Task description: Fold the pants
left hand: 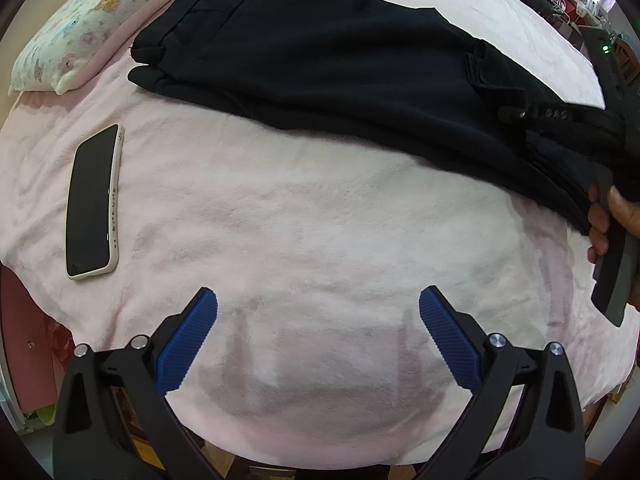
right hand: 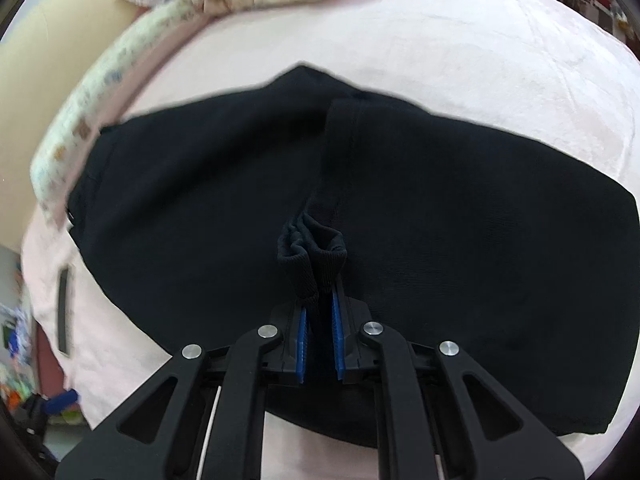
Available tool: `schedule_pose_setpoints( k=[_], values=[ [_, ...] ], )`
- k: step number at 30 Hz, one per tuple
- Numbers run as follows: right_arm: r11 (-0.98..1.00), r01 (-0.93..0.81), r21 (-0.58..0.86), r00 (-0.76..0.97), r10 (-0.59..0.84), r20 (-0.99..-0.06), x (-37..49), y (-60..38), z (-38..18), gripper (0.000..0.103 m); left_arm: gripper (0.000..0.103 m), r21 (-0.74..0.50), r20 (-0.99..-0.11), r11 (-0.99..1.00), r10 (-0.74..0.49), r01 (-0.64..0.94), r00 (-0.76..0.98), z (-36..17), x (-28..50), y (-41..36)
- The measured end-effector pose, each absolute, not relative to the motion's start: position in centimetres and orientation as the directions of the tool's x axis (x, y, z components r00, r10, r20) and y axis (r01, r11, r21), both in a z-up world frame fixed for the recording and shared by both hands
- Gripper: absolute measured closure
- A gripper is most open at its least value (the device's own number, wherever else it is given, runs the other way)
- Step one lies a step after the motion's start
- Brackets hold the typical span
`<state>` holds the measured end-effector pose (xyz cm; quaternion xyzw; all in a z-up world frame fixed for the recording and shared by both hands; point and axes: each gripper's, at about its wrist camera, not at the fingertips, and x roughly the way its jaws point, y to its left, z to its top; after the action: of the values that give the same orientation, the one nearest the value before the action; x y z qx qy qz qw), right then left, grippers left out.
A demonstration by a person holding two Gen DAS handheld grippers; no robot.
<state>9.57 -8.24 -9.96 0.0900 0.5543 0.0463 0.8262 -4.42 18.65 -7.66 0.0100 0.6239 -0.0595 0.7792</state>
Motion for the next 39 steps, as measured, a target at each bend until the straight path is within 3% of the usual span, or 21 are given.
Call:
schedule_pose_setpoints(
  k=[2,4,6,11,14,18,26,33,39],
  values=[
    [0.989,-0.008,0.151,0.379,0.143,-0.914,9.5,-7.4,-9.7,0.089,0.002,-0.057,-0.974,0.993,-0.078,0.104,0.212,-7.7,-4.3,18.8],
    [0.990,-0.039,0.138,0.374,0.142,-0.917,9.4,-6.9,-9.4,0.079,0.002,-0.055,-0.975,0.993,-0.075,0.101,0.210,-7.8,-4.2,18.9],
    [0.987,-0.076,0.138,0.367,0.157,-0.917,8.9,-6.2,-8.8,0.059,0.002,-0.055,-0.975,0.994,-0.075,0.099,0.209,-7.8,-4.0,19.0],
    [0.958,-0.168,0.231,0.427,0.282,-0.859,6.4,-5.4,-5.8,0.060,0.002,-0.066,-0.971,0.993,-0.086,0.093,0.222,-7.3,-3.2,19.4],
    [0.978,-0.077,0.193,0.496,0.205,-0.844,6.6,-7.3,-4.8,0.071,0.002,-0.084,-0.969,0.994,-0.098,0.070,0.227,-7.2,-2.7,19.8],
    [0.980,0.032,0.198,0.480,0.158,-0.863,8.4,-9.2,-6.1,0.077,0.002,-0.122,-0.968,0.992,-0.125,0.024,0.218,-7.4,-2.3,20.9],
    [0.993,-0.108,0.041,0.401,0.081,-0.912,9.5,-4.9,-9.6,0.078,0.002,-0.151,-0.967,0.988,-0.141,-0.033,0.211,-7.7,-1.9,22.9],
    [0.991,-0.064,0.122,0.423,0.137,-0.896,9.3,-5.4,-8.1,0.078,0.002,-0.163,-0.966,0.984,-0.146,-0.066,0.212,-7.8,-1.4,23.9],
    [0.994,-0.061,0.094,0.356,0.109,-0.928,9.7,-5.0,-9.4,0.077,0.002,-0.188,-0.963,0.978,-0.167,-0.087,0.210,-7.7,-1.0,24.7]
  ],
)
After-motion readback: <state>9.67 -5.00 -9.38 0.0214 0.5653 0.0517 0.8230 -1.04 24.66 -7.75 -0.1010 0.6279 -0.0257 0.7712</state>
